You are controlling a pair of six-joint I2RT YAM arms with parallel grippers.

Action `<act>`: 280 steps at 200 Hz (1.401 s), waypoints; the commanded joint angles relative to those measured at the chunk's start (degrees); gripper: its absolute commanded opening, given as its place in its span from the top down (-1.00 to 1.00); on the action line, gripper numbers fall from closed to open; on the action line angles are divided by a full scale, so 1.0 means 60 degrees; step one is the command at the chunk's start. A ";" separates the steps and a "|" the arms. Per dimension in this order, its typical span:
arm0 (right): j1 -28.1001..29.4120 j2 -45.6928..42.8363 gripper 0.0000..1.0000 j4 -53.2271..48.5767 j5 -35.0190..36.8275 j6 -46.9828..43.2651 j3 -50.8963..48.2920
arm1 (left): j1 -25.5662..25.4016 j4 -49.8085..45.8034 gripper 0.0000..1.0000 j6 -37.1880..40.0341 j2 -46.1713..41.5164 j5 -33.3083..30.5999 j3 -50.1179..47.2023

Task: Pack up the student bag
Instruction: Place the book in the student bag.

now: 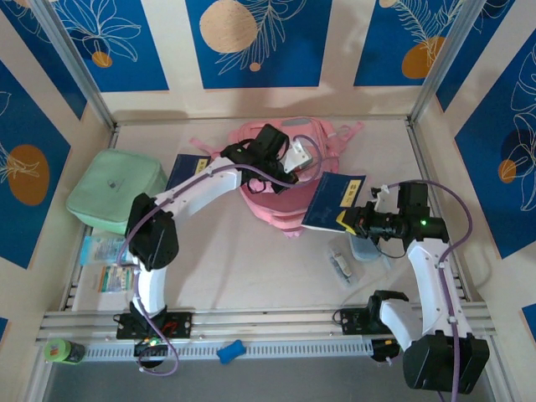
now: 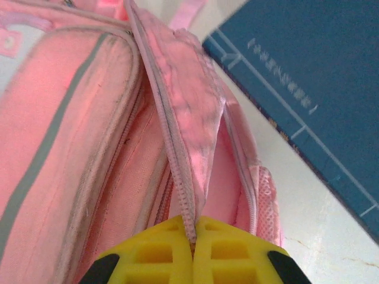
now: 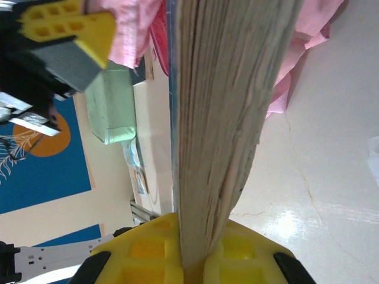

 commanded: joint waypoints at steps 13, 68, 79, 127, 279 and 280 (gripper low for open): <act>0.1225 0.0204 1.00 0.1177 -0.0052 0.0821 -0.0571 | -0.0078 0.0677 1.00 -0.0612 -0.1368 0.0201 0.0248; 0.3048 0.2289 1.00 0.5492 0.1236 0.2495 -0.0777 | -0.0108 0.0391 1.00 -0.0625 -0.1640 0.0205 0.0520; 0.3056 0.2984 1.00 0.6129 0.1442 0.2680 -0.0707 | -0.0119 0.0545 1.00 -0.0652 -0.1769 0.0163 0.0384; 0.3313 0.5916 0.98 0.7532 0.1729 0.2452 0.0583 | -0.0110 0.0733 1.00 -0.0666 -0.1880 -0.0186 0.0198; 0.5066 0.4670 0.86 0.6400 0.5127 0.3238 -0.0957 | -0.0115 0.1023 1.00 -0.0596 -0.1995 -0.0420 -0.0248; 0.5080 0.4704 0.87 0.6395 0.5162 0.3233 -0.0939 | -0.0111 0.1028 1.00 -0.0604 -0.1999 -0.0417 -0.0240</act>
